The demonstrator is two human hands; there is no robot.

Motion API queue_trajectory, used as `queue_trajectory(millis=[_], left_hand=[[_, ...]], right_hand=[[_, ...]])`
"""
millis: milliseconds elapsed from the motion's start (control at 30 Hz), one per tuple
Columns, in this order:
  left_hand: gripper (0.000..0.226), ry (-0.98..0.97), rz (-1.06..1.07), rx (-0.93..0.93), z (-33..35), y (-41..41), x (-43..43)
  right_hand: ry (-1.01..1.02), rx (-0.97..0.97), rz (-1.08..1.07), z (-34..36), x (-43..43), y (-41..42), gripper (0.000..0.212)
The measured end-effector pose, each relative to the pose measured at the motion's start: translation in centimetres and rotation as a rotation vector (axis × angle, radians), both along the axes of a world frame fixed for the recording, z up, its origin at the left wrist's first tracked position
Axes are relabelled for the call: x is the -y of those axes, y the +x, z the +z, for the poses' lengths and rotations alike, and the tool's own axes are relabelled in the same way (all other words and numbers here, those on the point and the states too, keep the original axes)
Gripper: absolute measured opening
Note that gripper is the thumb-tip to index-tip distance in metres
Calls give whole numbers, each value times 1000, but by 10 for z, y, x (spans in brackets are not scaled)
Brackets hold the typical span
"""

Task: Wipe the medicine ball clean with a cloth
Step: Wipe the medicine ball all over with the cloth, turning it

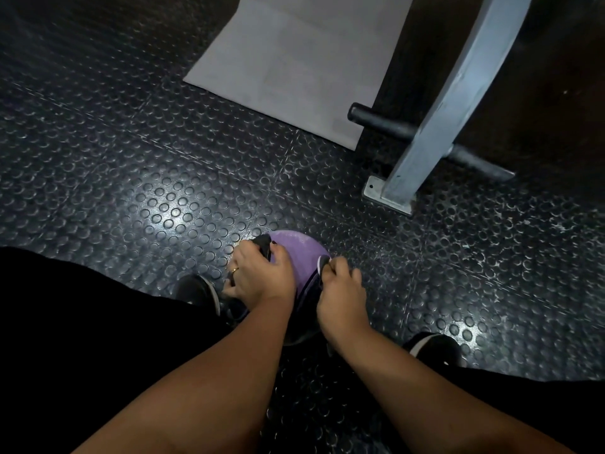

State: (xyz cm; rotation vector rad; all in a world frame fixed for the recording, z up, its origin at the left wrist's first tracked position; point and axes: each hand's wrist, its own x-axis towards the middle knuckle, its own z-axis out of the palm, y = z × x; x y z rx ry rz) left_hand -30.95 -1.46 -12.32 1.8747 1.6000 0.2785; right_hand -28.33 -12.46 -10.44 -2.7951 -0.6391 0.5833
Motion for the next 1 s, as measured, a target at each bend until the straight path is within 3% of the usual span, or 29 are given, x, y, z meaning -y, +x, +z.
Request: queue_trajectory(millis=[133, 300, 467, 567, 667, 800, 900, 1000], left_hand=[[20, 18, -41, 8, -4, -10, -2], [18, 39, -84, 9, -4, -21, -4], [33, 66, -157, -3, -8, -24, -4], [38, 78, -262, -29, -9, -26, -1], [35, 115, -399, -51, -9, -29, -2], [20, 136, -558, 1, -9, -31, -6], [19, 142, -651, 15, -10, -32, -14], [29, 141, -781, 9, -9, -28, -32]], right_hand=[[-13, -143, -92, -10, -9, 35, 34], [5, -311, -155, -24, -13, 46, 33], [132, -68, 73, 2, 2, 1, 46], [199, -16, 273, 11, 11, -18, 57], [200, 74, 307, 2, 24, -20, 60], [155, 37, 204, -12, 28, -10, 62], [111, -18, -1, -29, 28, 8, 51], [191, -124, -114, -45, 30, 9, 36]])
